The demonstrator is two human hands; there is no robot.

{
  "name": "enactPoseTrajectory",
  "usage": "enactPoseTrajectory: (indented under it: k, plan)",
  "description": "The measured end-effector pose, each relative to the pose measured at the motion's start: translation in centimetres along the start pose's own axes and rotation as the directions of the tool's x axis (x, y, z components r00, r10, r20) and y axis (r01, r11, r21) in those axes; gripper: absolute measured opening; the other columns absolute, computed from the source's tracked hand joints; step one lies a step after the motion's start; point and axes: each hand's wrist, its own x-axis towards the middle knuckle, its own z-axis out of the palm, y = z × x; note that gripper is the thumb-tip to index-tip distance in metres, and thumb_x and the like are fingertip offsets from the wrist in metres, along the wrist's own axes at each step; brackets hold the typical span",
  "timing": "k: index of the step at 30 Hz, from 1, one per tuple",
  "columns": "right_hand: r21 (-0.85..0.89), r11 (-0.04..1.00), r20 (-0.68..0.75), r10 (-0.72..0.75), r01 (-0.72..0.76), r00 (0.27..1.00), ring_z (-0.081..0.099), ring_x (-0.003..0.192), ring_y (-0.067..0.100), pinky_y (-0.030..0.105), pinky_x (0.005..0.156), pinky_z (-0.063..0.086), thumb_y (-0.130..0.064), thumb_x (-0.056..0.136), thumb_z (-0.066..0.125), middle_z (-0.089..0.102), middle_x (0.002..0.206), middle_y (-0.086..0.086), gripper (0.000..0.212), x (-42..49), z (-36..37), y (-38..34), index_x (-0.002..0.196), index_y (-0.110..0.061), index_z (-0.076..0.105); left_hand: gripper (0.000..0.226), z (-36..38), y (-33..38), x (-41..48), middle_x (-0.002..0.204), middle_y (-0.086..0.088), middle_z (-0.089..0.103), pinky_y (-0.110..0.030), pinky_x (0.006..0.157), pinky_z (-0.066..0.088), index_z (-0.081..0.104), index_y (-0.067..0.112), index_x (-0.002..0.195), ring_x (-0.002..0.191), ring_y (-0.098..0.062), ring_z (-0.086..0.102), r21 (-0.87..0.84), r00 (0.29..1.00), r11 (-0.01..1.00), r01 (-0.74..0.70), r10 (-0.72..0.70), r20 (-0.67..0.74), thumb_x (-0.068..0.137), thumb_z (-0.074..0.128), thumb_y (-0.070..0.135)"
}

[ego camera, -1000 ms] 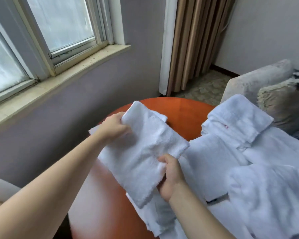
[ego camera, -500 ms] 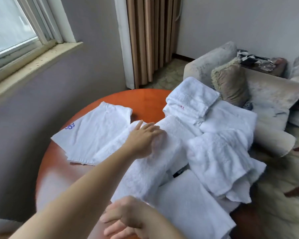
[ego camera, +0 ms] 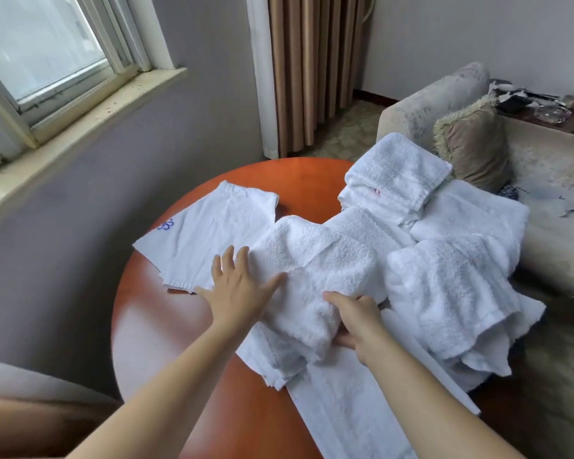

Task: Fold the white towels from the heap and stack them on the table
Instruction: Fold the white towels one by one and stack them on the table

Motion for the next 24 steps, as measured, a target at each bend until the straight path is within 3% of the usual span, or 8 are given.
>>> enactPoseTrajectory:
  k: [3,6,10,12,15,17,21,24]
  plan:
    - [0.118,0.991,0.071,0.061,-0.069,0.996,0.067,0.077,0.028,0.031,0.047,0.055,-0.007,0.079,0.073,0.068,0.101,0.018,0.041,0.0,0.0,-0.2,0.115,-0.001,0.055,0.091,-0.2,-0.7,0.3,0.153,-0.004,0.023,-0.045,0.113,0.025,0.021,0.018,0.149,0.140,-0.029,0.022,-0.223,1.000,0.975,0.019,-0.018,0.009,0.080,0.065,0.057]
    - [0.256,0.961,0.092,0.083,-0.105,0.992,0.069,0.081,0.028,0.032,0.049,0.056,-0.001,0.083,0.069,0.068,0.104,0.017,0.039,-1.8,1.0,0.6,0.118,-0.005,0.052,0.064,-0.9,-0.8,1.0,0.148,-0.004,0.028,-0.036,0.108,0.030,0.042,0.016,0.136,0.134,-0.026,0.031,-0.288,0.996,0.954,-0.088,0.077,-0.049,0.082,0.071,0.035]
    - [0.051,0.942,0.364,0.291,-0.331,0.885,0.071,0.066,0.027,0.029,0.046,0.054,-0.020,0.091,0.066,0.072,0.084,0.014,0.029,-5.1,2.8,2.0,0.113,-0.002,0.058,0.044,-0.9,-2.1,1.3,0.138,-0.003,0.040,-0.036,0.107,0.030,0.052,0.020,0.125,0.129,-0.027,0.039,-0.187,0.987,0.970,-0.158,0.160,-0.003,0.085,0.067,0.028]
    - [-0.323,0.918,0.440,0.359,-0.228,0.823,0.067,0.053,0.020,0.020,0.036,0.041,-0.043,0.093,0.058,0.067,0.074,0.007,0.036,-5.6,2.0,1.1,0.102,-0.009,0.059,0.045,-1.0,-3.0,1.2,0.137,0.001,0.043,-0.044,0.108,0.027,0.051,0.022,0.127,0.127,-0.024,0.042,-0.065,0.990,0.987,-0.144,0.144,0.003,0.088,0.060,0.041]
    - [-0.770,0.594,0.535,0.406,0.231,0.741,0.056,0.040,0.010,0.021,0.038,0.021,-0.053,0.090,0.055,0.061,0.060,0.001,0.038,-6.6,0.1,-1.9,0.078,-0.016,0.054,0.060,-1.5,-3.2,1.6,0.139,0.003,0.046,-0.039,0.107,0.030,0.051,0.024,0.129,0.128,-0.021,0.042,-0.060,0.985,0.985,-0.162,0.165,0.051,0.079,0.044,0.055]
    - [-0.774,0.485,0.596,0.344,0.407,0.725,0.051,0.038,0.008,0.020,0.038,0.021,-0.047,0.090,0.058,0.060,0.057,-0.001,0.035,-6.9,0.2,-4.9,0.073,-0.017,0.053,0.060,-1.8,-2.8,1.9,0.136,0.005,0.050,-0.037,0.105,0.032,0.055,0.026,0.127,0.128,-0.019,0.043,-0.050,0.980,0.980,-0.190,0.192,0.044,0.077,0.040,0.056]
    - [-0.650,0.583,0.577,-0.039,0.487,0.816,0.052,0.043,0.010,0.018,0.042,0.029,-0.036,0.092,0.057,0.060,0.061,-0.001,0.027,-3.8,4.1,-10.5,0.075,-0.015,0.050,0.045,-2.4,-2.1,3.6,0.120,0.006,0.062,-0.034,0.093,0.039,0.063,0.024,0.117,0.115,-0.019,0.052,-0.065,0.988,0.986,-0.155,0.153,-0.029,0.087,0.042,0.050]
    - [-0.663,0.570,0.525,-0.107,0.485,0.844,0.061,0.052,0.013,0.019,0.048,0.035,-0.032,0.090,0.056,0.064,0.070,-0.002,0.019,0.8,8.5,-12.6,0.082,-0.015,0.054,0.027,-3.2,-2.3,6.2,0.117,0.007,0.064,-0.031,0.086,0.043,0.065,0.021,0.114,0.109,-0.017,0.055,-0.119,0.993,0.988,-0.100,0.091,-0.079,0.092,0.052,0.032]
